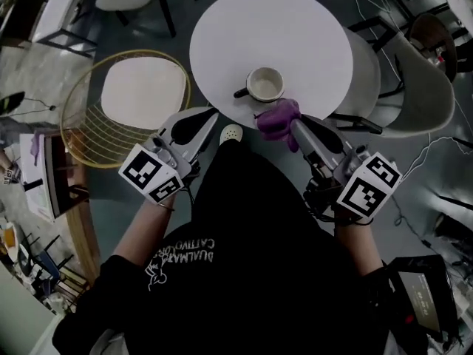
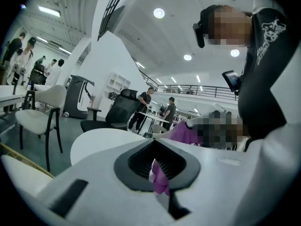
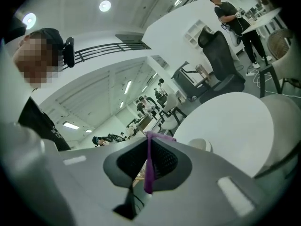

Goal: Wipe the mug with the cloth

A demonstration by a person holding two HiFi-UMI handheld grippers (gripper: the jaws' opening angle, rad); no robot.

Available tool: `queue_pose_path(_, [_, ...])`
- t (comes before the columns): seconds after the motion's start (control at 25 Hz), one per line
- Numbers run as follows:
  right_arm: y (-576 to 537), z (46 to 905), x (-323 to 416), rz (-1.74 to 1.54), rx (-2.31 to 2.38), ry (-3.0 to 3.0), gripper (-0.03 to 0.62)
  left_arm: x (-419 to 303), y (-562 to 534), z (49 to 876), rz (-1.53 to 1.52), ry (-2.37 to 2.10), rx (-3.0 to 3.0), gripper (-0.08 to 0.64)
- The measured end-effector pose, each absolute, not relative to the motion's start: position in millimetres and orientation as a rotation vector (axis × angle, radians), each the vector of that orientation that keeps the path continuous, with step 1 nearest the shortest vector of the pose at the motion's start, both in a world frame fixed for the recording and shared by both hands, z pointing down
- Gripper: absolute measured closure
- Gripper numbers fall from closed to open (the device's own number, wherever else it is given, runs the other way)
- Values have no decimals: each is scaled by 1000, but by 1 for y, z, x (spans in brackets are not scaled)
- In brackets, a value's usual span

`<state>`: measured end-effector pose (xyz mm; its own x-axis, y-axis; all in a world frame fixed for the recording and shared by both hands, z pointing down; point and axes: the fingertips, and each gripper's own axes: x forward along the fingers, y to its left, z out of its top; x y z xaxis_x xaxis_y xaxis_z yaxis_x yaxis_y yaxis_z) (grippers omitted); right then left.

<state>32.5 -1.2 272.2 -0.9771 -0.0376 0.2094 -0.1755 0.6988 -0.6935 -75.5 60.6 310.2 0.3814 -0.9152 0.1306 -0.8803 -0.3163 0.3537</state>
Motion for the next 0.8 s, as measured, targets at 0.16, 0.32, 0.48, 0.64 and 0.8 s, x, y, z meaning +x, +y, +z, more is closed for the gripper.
queue_pose_path(0.16, [0,302,24,1267,265,-2666,563,-86,38,358,-18,-1469,2266,563])
queue_pose_path(0.32, [-4,327,27,1267,304,-2618,563,-75,11,399,124,-1363,2304,397])
queue_pose_path(0.48, [0,353,34,1260,316,-2568,563,-70,-11,433,316,-1340,2321,370])
queue_pose_path(0.64, [1,372,41,1321,339,-2526,563,-58,-21,451,439,-1300,2336,373])
queue_pose_path(0.8, [2,381,41,1354,334,-2502,563,-47,-27,459,522,-1263,2353,398])
